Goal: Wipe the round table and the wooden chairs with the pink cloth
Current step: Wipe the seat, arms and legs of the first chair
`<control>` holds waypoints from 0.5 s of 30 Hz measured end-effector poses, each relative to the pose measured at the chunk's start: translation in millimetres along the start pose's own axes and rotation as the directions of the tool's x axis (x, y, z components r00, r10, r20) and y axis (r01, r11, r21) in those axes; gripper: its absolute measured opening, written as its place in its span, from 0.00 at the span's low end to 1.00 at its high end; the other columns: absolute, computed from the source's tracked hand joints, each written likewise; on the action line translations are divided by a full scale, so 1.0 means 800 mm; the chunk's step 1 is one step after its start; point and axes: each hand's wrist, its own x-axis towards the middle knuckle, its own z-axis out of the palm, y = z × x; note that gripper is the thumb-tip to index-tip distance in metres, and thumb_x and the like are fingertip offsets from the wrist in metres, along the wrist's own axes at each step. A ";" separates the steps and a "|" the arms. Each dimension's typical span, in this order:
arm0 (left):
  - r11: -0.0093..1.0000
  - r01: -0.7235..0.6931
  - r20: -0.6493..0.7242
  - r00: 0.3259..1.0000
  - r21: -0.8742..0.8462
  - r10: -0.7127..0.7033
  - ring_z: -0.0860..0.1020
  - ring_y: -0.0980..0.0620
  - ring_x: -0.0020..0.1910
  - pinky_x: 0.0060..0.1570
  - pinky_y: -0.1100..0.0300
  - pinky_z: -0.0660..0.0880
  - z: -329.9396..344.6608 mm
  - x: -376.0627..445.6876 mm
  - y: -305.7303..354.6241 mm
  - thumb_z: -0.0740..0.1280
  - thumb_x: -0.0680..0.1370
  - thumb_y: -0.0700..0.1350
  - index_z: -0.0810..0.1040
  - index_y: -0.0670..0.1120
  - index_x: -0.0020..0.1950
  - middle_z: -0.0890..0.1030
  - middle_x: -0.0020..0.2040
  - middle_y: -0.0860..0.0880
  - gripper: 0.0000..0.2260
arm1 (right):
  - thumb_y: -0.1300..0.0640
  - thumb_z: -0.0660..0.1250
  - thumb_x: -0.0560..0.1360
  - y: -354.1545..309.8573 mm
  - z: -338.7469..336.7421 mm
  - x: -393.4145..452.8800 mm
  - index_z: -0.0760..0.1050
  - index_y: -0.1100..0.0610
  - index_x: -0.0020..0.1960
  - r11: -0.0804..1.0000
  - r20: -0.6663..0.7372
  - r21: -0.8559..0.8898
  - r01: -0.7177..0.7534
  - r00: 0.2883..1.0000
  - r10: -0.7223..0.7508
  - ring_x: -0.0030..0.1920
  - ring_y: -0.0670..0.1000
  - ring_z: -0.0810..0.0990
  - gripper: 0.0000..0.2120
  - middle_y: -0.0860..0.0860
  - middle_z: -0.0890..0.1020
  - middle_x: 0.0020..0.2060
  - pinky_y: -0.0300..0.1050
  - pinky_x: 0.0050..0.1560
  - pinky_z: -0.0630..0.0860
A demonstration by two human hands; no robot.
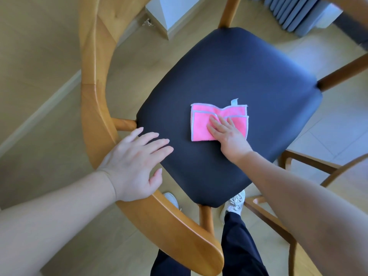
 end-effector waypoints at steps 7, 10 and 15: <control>1.000 0.003 -0.016 1.000 0.006 -0.003 0.71 0.45 0.67 0.71 0.43 0.61 -0.002 0.000 0.002 0.58 0.73 0.53 0.75 0.48 0.66 0.76 0.66 0.49 0.24 | 0.78 0.69 0.63 -0.064 0.043 -0.101 0.73 0.64 0.66 0.997 -0.068 0.028 0.067 0.996 -0.065 0.68 0.68 0.64 0.32 0.63 0.71 0.67 0.68 0.65 0.53; 1.000 0.001 -0.026 1.000 0.000 -0.001 0.71 0.45 0.67 0.71 0.43 0.61 -0.002 -0.002 0.002 0.56 0.73 0.53 0.75 0.48 0.66 0.76 0.66 0.49 0.25 | 0.76 0.73 0.63 -0.088 0.062 -0.146 0.73 0.63 0.66 0.998 -0.088 0.048 0.043 0.995 -0.039 0.69 0.65 0.62 0.33 0.61 0.72 0.67 0.68 0.64 0.54; 1.000 -0.010 -0.015 1.000 -0.017 0.010 0.71 0.44 0.66 0.70 0.42 0.62 -0.005 -0.002 0.009 0.56 0.72 0.53 0.75 0.47 0.66 0.76 0.65 0.48 0.24 | 0.77 0.72 0.63 -0.107 0.085 -0.205 0.73 0.61 0.67 0.997 -0.143 0.079 0.008 0.990 0.004 0.68 0.67 0.64 0.34 0.59 0.72 0.68 0.70 0.64 0.57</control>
